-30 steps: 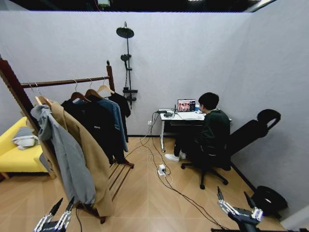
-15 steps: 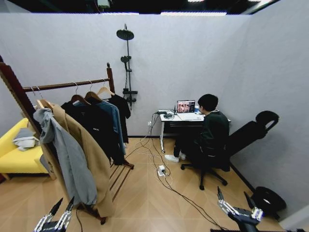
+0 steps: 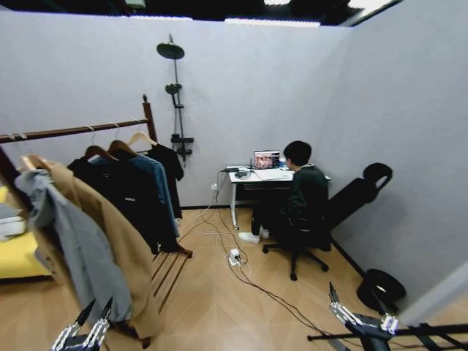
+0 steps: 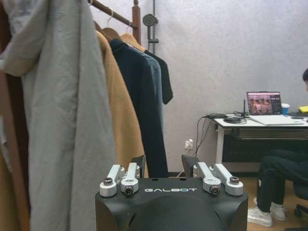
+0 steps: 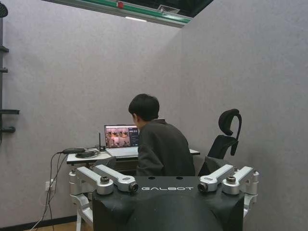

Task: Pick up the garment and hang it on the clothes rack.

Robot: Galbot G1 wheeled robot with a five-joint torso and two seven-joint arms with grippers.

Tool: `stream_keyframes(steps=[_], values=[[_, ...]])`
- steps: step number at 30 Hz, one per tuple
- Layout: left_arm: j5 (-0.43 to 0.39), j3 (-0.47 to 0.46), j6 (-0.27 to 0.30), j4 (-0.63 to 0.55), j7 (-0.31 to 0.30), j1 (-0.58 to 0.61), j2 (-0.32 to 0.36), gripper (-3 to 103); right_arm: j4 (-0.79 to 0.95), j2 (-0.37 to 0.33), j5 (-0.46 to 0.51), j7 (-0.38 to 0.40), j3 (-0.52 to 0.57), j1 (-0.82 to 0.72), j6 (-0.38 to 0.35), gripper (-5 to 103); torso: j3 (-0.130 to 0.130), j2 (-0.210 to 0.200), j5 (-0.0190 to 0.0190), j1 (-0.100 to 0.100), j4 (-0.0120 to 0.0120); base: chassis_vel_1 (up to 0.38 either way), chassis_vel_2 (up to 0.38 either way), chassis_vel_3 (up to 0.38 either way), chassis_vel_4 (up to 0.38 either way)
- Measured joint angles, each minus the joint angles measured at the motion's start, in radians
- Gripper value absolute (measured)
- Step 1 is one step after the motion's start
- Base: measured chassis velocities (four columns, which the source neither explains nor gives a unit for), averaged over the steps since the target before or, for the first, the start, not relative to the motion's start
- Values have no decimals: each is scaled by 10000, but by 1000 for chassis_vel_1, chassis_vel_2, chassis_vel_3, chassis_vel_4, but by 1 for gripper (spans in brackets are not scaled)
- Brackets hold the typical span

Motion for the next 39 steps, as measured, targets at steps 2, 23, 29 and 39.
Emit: stream_keyframes(steps=[2, 23, 29, 39], values=[[0, 0, 0, -1, 0, 0, 0, 46, 0, 0, 0, 0, 0, 0, 0, 100, -2, -5, 1, -3, 4, -16, -28, -32, -40], [0, 0, 0, 0, -1, 1, 0, 46, 0, 0, 0, 0, 0, 0, 0, 100, 1, 0, 1, 0, 7, 0, 0, 0, 0], [0, 0, 0, 0, -2, 0, 0, 46, 0, 0, 0, 0, 0, 1, 0, 100, 2, -5, 2, 2, 6, 12, -11, -8, 11], [0, 0, 0, 0, -3, 0, 0, 46, 0, 0, 0, 0, 0, 0, 0, 100, -3, -11, 2, -1, 6, 160, -173, -152, 148]])
